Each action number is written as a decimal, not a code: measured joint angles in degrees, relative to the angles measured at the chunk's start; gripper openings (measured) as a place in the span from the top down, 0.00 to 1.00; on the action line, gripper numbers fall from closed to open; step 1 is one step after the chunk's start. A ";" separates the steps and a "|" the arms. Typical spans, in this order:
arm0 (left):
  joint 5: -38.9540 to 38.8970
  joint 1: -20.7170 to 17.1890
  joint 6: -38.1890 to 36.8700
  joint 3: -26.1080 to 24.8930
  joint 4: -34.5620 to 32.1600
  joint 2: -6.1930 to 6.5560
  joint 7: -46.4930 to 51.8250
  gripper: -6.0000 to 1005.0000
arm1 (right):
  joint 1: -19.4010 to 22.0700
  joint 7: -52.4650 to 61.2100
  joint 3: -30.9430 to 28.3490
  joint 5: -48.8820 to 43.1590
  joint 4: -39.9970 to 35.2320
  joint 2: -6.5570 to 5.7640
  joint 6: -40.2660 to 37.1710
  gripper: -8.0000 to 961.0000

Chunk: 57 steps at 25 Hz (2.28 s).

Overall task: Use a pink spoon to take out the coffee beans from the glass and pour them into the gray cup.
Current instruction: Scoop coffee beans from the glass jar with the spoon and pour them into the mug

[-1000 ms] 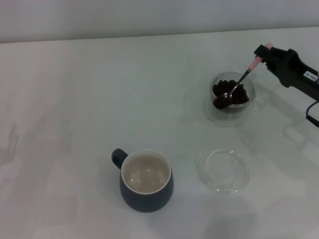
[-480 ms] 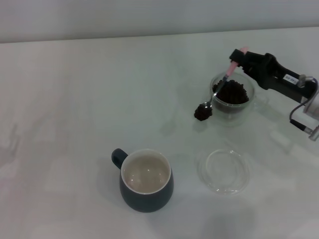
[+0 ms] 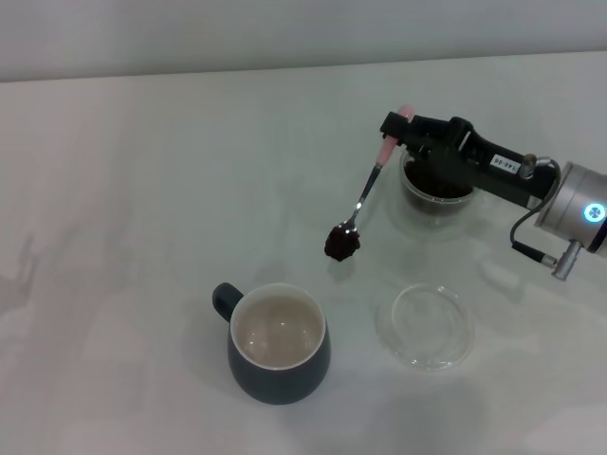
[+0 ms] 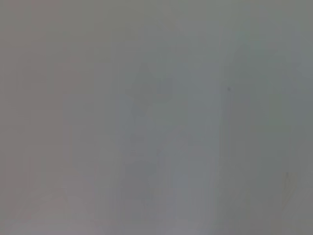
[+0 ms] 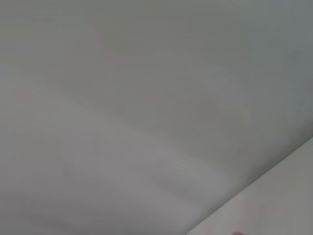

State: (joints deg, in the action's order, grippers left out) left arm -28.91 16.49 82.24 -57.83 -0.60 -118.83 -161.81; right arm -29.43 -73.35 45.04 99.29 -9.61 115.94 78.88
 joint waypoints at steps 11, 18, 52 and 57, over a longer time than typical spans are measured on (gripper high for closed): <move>-0.10 0.70 -1.91 -0.06 0.07 0.01 0.00 0.43 | -1.13 -1.37 1.98 -0.12 2.79 0.24 2.24 0.84; -0.16 0.94 -1.91 -0.19 0.07 0.01 0.00 0.43 | -3.21 -4.60 2.60 -0.02 6.82 0.25 4.12 0.84; -0.28 1.73 -3.22 -0.23 0.07 0.01 0.00 0.43 | -9.35 -38.90 1.84 -3.15 15.03 0.24 8.91 0.84; -0.32 1.70 -3.26 -0.39 0.04 0.01 0.00 0.43 | -8.97 -38.41 1.67 -2.73 15.17 0.24 12.47 0.84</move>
State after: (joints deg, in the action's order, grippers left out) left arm -29.23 18.20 78.98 -58.22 -0.55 -118.82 -161.81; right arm -38.40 -111.76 46.72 96.56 5.56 116.18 91.35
